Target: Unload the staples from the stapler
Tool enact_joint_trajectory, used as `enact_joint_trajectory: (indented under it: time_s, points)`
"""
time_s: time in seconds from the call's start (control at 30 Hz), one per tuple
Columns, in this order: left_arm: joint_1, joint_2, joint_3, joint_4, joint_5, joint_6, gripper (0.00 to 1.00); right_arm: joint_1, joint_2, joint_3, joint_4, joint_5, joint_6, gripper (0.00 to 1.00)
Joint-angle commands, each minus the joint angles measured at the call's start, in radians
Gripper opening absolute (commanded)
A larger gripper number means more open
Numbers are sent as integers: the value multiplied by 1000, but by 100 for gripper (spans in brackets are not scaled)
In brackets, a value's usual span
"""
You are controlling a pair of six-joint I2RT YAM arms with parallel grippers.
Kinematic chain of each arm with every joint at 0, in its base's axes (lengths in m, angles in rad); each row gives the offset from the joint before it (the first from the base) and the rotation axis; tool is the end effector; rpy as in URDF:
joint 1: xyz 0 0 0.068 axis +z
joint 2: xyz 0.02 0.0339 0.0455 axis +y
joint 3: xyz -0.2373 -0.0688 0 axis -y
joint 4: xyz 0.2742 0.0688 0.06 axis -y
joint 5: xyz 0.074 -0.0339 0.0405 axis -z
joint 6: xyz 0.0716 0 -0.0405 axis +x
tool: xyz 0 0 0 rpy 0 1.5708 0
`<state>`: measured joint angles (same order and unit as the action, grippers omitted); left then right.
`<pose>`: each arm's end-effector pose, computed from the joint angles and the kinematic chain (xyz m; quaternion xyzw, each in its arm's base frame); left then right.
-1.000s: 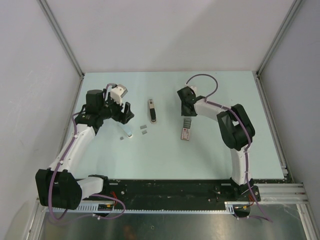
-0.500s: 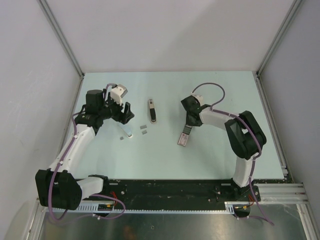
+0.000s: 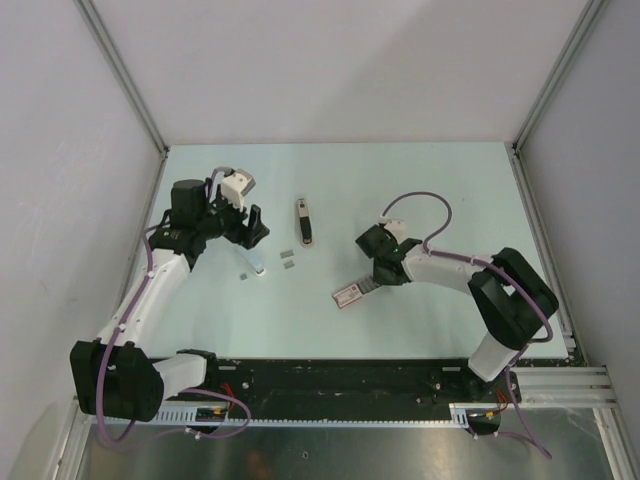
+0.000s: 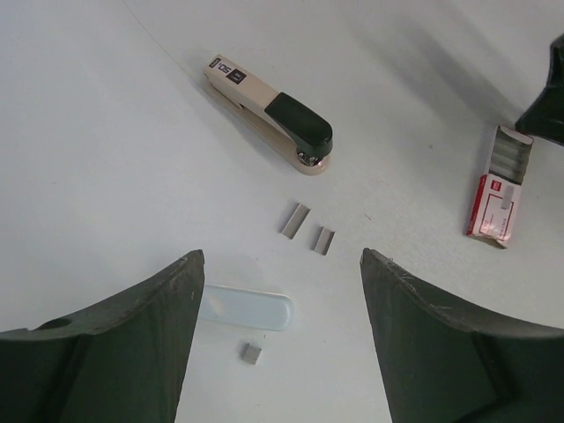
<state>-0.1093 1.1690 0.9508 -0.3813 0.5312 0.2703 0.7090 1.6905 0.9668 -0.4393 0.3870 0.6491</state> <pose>0.3141 -0.0710 0.2545 0.2813 0.8149 -0.1952 0.4676 0.2826 0.2068 0.0837 0.0101 0.9617 -0.0217 0.2729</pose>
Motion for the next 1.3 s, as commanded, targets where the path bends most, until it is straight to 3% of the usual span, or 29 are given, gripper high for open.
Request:
enact_joint_trajectory:
  time_s: [0.0,0.27,0.47,0.6,0.77,1.1,1.27]
  points:
    - [4,-24,20,-4,42,8,77,58,-61,-68,-91,27,81,30]
    - [-17,-18,34,-13,38,9,77,152,-110,-81,-116,17,125,29]
    - [-40,-5,37,-17,12,15,79,125,-155,-80,-125,19,103,29]
    - [-55,-3,32,-22,-10,44,95,86,-220,-78,-140,11,72,29]
    - [-104,24,25,-24,-51,82,99,42,-267,-58,-101,-31,49,31]
    - [-142,87,34,-13,-103,117,96,81,-58,120,23,-35,-4,32]
    - [-205,217,60,0,-194,194,97,77,-74,162,17,0,-16,36]
